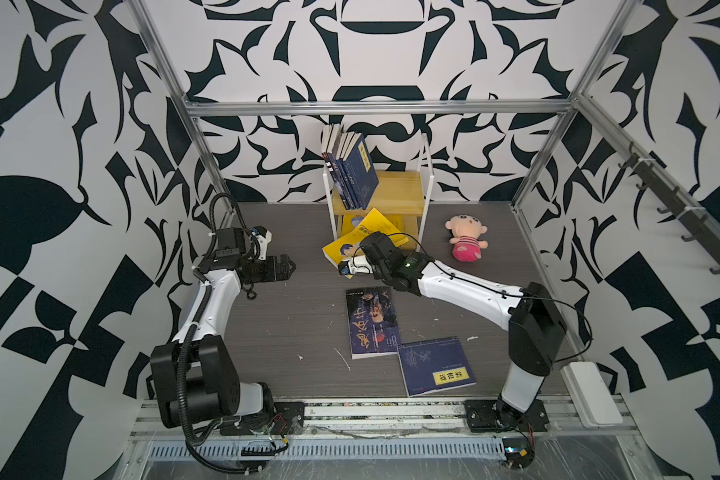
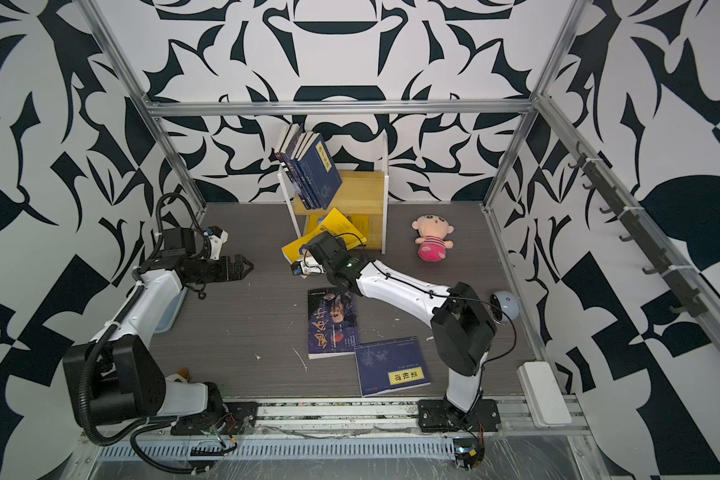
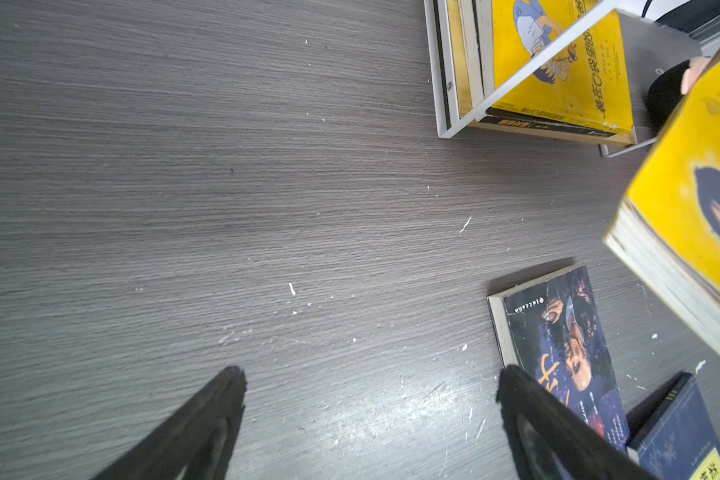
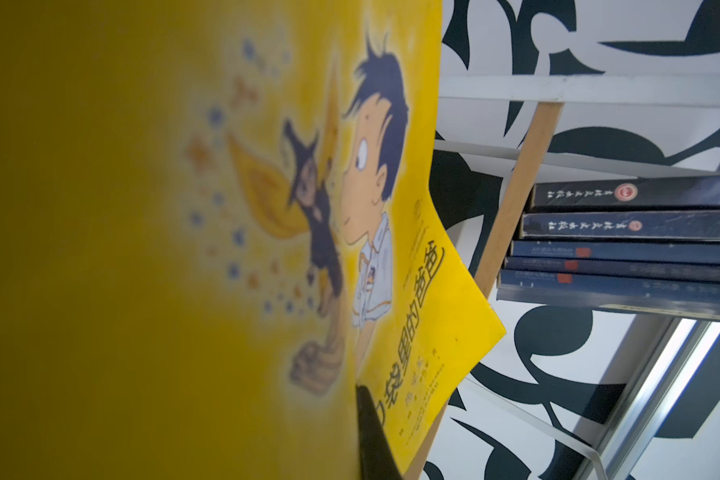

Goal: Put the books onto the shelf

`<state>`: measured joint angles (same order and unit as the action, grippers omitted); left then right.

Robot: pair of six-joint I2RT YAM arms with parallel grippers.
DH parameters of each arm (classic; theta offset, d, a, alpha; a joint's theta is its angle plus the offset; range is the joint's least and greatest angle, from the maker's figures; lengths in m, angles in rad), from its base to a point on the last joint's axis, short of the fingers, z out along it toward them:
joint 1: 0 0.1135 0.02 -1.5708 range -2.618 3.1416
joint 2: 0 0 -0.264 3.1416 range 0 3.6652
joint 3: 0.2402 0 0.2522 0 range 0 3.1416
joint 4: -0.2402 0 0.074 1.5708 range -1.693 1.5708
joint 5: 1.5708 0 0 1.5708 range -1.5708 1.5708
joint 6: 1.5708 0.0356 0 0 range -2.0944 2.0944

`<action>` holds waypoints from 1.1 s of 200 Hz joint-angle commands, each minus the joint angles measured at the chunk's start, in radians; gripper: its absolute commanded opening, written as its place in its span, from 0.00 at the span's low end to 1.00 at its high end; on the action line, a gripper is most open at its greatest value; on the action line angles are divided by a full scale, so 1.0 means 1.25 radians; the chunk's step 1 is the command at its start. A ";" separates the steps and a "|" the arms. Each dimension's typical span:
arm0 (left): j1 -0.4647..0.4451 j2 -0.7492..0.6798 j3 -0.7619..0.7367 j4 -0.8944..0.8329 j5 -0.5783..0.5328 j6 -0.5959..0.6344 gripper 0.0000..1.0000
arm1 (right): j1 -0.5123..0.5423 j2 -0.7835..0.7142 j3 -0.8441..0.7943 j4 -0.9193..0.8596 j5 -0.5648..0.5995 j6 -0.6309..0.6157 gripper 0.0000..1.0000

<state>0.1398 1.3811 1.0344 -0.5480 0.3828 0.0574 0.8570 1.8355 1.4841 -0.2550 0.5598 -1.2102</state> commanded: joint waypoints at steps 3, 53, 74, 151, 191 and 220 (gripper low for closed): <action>0.003 -0.014 -0.006 0.012 0.023 -0.010 0.99 | -0.019 0.048 0.092 0.115 0.136 0.072 0.00; 0.002 -0.027 -0.013 0.017 0.026 -0.011 0.99 | -0.038 0.107 0.165 0.051 0.191 0.164 0.00; 0.002 -0.026 -0.014 0.019 0.025 -0.012 0.99 | -0.048 0.107 0.169 0.044 0.206 0.199 0.00; 0.003 -0.029 -0.019 0.026 0.026 -0.012 1.00 | -0.064 0.162 0.250 -0.049 0.188 0.363 0.00; 0.004 -0.031 -0.025 0.031 0.025 -0.011 1.00 | -0.082 0.223 0.323 -0.029 0.222 0.411 0.00; 0.004 -0.033 -0.024 0.032 0.025 -0.011 1.00 | -0.082 0.275 0.393 -0.059 0.209 0.416 0.00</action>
<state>0.1402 1.3651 1.0206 -0.5148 0.3939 0.0483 0.7647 2.2028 1.8576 -0.3927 0.7563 -0.7490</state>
